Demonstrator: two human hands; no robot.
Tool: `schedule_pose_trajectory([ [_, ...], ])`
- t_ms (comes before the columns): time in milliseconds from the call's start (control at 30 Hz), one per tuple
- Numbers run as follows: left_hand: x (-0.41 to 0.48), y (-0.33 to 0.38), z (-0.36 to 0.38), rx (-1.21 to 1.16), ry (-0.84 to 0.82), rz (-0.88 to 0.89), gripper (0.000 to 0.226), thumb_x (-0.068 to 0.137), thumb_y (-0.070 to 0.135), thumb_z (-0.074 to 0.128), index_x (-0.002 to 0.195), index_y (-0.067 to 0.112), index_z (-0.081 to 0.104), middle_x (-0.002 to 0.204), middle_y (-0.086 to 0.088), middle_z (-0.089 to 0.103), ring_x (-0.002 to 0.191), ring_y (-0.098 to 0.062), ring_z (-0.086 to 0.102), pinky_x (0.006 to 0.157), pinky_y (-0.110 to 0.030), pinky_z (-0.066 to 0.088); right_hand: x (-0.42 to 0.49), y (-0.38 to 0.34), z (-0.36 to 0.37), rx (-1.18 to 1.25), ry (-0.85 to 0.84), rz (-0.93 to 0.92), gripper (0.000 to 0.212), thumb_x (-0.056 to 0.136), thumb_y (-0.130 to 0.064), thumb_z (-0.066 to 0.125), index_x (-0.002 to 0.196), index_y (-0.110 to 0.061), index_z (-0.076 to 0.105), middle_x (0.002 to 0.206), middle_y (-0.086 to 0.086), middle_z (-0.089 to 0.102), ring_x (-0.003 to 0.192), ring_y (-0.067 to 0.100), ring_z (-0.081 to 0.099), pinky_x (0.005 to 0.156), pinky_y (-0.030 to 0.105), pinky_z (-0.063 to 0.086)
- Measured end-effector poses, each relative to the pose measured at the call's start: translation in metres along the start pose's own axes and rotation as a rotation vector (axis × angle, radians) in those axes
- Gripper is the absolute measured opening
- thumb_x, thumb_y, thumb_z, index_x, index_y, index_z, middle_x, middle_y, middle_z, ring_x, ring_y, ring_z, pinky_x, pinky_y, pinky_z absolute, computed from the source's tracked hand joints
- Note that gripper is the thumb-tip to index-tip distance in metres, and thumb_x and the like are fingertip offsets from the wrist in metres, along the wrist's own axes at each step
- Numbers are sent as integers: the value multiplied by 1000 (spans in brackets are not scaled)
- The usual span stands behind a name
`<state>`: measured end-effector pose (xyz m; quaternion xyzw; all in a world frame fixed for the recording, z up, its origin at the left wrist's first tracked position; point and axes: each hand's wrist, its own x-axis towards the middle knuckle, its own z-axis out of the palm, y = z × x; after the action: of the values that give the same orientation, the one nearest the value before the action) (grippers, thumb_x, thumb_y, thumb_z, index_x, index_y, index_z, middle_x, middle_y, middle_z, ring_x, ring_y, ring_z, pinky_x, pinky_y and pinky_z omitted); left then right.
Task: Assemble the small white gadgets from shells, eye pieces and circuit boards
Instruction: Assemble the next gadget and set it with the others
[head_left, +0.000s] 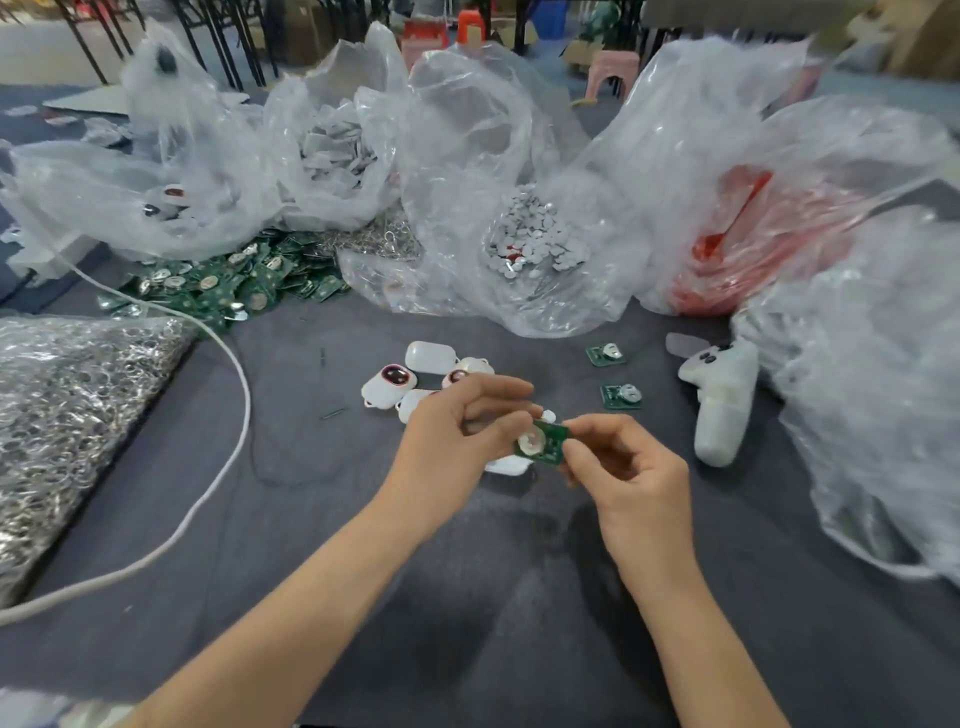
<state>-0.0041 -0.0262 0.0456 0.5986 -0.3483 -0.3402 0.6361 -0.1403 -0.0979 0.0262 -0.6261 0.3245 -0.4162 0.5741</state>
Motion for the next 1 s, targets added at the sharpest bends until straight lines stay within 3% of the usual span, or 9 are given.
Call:
schedule_pose_trajectory([
  [67, -8, -7, 0, 194, 43, 63, 25, 87, 3, 64, 104, 22, 67, 102, 5, 72, 96, -2, 65, 83, -16, 50, 1, 3, -1, 27, 30, 32, 26, 82, 8, 61, 78, -16, 69, 73, -2, 70, 64, 8, 62, 61, 23, 52],
  [133, -18, -17, -2, 583, 173, 199, 30, 84, 12, 69, 109, 28, 66, 111, 14, 61, 105, -1, 54, 90, -12, 40, 2, 3, -2, 101, 56, 61, 26, 84, 8, 59, 76, -14, 69, 72, 0, 70, 62, 11, 64, 55, 23, 53],
  [233, -26, -26, -5, 831, 252, 232, 37, 82, 19, 73, 117, 27, 64, 108, 15, 45, 106, -10, 42, 96, -26, 37, 3, 2, -3, 150, 54, 70, 21, 86, 8, 59, 80, -9, 69, 75, 1, 72, 61, 14, 68, 54, 21, 53],
  [333, -27, -25, -4, 801, 214, 209, 38, 83, 21, 72, 118, 29, 63, 104, 19, 45, 107, -10, 43, 95, -33, 39, 2, 2, -1, 135, 44, 58, 19, 86, 8, 60, 82, -8, 70, 76, 3, 73, 64, 14, 69, 56, 21, 54],
  [467, -33, -12, 8, 618, 194, 267, 25, 84, 34, 61, 107, 42, 61, 97, 22, 60, 97, 1, 55, 85, -9, 37, 2, 1, -1, 136, 17, 61, 17, 86, 7, 61, 86, -7, 70, 82, 6, 73, 75, 17, 71, 62, 21, 55],
  [533, -35, -9, 15, 553, 196, 270, 28, 83, 29, 62, 102, 49, 58, 95, 21, 63, 92, 3, 58, 81, -6, 38, 1, 0, -2, 147, 1, 69, 16, 86, 6, 61, 87, -7, 70, 84, 7, 73, 77, 18, 71, 63, 22, 56],
  [633, -35, -8, 18, 485, 194, 229, 40, 85, 11, 68, 97, 49, 59, 93, 18, 66, 87, 0, 62, 78, -10, 44, 1, -1, -2, 170, -10, 65, 15, 85, 7, 61, 88, -5, 69, 84, 9, 72, 77, 18, 71, 63, 22, 56],
  [833, -35, -11, 19, 409, 202, 182, 39, 82, 7, 71, 91, 43, 64, 88, 11, 69, 77, -2, 63, 72, -11, 47, -1, -4, -2, 167, -74, 18, 13, 83, 5, 64, 93, -2, 68, 84, 11, 71, 75, 14, 70, 65, 22, 55],
  [1000, -34, -15, 19, 317, 216, 140, 30, 80, 4, 72, 93, 31, 67, 89, 6, 71, 80, -10, 67, 80, -31, 55, -1, -4, -2, 180, -85, -3, 13, 83, 7, 64, 93, 0, 67, 84, 11, 71, 75, 16, 69, 66, 24, 56],
])
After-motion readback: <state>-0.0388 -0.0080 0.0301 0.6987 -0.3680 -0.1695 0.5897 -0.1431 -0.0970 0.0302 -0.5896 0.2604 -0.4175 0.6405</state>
